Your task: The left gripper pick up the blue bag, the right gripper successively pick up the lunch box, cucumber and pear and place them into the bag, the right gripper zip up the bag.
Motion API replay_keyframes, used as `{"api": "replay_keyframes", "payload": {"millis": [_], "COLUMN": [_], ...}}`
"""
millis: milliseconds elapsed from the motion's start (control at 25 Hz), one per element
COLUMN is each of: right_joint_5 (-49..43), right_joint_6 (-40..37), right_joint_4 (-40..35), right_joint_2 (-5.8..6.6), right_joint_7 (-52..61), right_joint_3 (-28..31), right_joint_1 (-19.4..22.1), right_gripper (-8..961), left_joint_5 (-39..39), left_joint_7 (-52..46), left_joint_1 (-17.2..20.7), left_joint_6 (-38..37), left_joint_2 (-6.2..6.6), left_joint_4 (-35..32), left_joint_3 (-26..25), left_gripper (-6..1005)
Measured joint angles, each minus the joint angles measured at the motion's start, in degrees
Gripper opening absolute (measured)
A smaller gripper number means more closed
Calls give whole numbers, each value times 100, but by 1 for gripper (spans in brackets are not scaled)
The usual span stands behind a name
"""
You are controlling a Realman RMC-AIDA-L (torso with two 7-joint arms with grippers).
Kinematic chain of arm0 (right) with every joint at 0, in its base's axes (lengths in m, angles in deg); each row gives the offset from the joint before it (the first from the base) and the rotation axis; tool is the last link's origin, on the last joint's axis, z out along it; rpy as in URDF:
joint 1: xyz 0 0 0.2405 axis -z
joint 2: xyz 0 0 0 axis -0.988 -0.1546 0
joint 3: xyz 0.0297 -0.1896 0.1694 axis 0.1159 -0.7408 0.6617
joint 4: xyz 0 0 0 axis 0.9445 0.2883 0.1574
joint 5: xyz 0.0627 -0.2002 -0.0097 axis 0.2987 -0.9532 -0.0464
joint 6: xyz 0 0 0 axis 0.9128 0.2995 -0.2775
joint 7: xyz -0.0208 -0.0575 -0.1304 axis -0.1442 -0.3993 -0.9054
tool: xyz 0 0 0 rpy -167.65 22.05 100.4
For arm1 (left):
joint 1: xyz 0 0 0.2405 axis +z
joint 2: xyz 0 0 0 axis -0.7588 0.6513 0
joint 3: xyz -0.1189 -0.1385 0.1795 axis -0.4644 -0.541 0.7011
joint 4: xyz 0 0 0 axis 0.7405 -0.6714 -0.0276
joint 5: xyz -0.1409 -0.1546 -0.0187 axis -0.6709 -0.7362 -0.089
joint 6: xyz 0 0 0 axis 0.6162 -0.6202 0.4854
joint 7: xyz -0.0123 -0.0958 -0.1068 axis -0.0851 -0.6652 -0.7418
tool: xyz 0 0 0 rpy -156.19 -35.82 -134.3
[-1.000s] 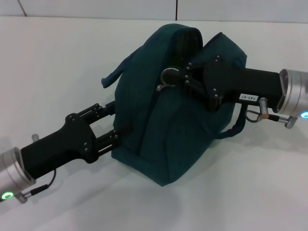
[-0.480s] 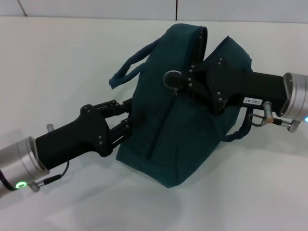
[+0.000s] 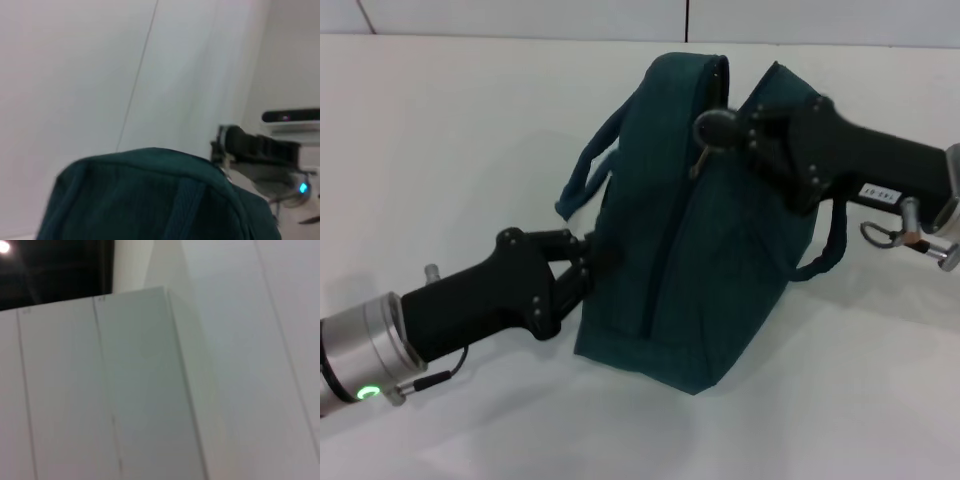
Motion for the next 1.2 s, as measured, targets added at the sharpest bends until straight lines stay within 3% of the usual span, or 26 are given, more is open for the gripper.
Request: {"api": "replay_keyframes", "payload": {"millis": [320,560,600,880,1200], "right_joint_5": [442,512,505,453,715], "right_joint_6": [25,159,169,-278,-154], "right_joint_4": [54,73,76,93,350], "right_joint_2": [-6,10,11,28,-1], "right_joint_7": [-175,-178,-178,-182,-407], "right_joint_3": [57,175,190,-105,-7], "right_joint_1": [206,281,290,300,445], "right_gripper": [11,11,11,10,10], "left_joint_5": [5,2,-92,-198,-126], "left_joint_7": [1,-8,-14,-12,-5], "left_joint_1": [12,35,113,456,439], "left_joint_6": [-52,-345,-388,-387,-150], "left_joint_2": [53,222,277,269,333], "left_joint_4": [-39,-45,-105,-567,-646], "left_joint_3": [425,483,430,-170,-405], "left_gripper": [62,58,58,59,57]}}
